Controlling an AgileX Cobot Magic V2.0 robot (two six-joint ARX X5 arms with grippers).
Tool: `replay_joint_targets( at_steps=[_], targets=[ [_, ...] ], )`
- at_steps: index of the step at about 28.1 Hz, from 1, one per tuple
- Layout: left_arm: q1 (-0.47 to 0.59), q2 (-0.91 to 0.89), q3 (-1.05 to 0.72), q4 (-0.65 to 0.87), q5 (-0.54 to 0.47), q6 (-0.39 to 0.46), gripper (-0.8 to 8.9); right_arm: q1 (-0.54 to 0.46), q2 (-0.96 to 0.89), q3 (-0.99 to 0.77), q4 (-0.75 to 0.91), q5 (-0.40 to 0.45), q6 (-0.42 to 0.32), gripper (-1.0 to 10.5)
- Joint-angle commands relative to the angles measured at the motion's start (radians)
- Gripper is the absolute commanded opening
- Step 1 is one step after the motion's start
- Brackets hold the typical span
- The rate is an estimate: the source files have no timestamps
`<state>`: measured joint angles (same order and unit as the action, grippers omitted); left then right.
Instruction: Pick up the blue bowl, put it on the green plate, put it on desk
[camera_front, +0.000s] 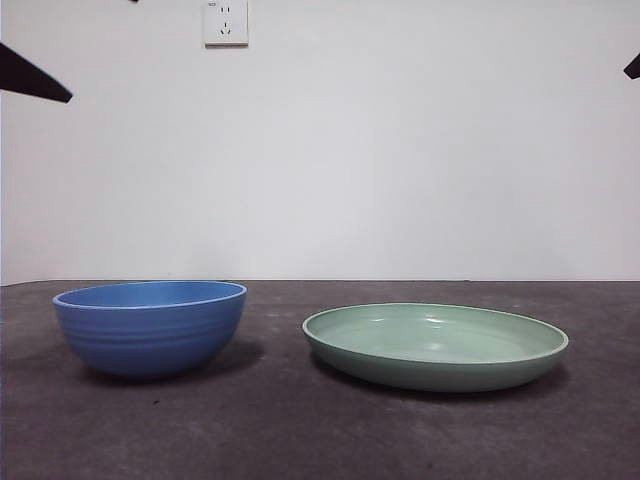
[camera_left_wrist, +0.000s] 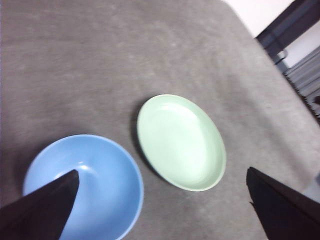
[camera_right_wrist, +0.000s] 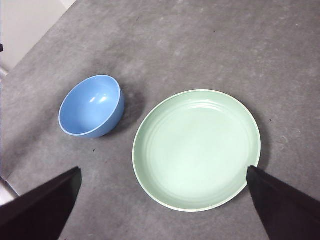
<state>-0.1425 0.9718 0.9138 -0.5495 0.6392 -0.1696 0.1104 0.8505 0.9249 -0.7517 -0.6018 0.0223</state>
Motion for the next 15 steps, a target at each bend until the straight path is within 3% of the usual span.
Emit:
replay_joint_targets(
  at_steps=[1,6,15],
  targets=[
    [-0.003,0.030,0.020,-0.011,-0.078,0.035,6.33,0.002,0.004,0.017,0.007,-0.001,-0.006,5.9],
    [-0.003,0.101,0.020,-0.063,-0.179,0.033,6.29,0.002,0.004,0.017,0.006,-0.001,-0.003,5.9],
    [-0.004,0.340,0.020,-0.113,-0.181,0.031,6.21,0.002,0.004,0.017,0.007,-0.001,0.003,5.9]
  ],
)
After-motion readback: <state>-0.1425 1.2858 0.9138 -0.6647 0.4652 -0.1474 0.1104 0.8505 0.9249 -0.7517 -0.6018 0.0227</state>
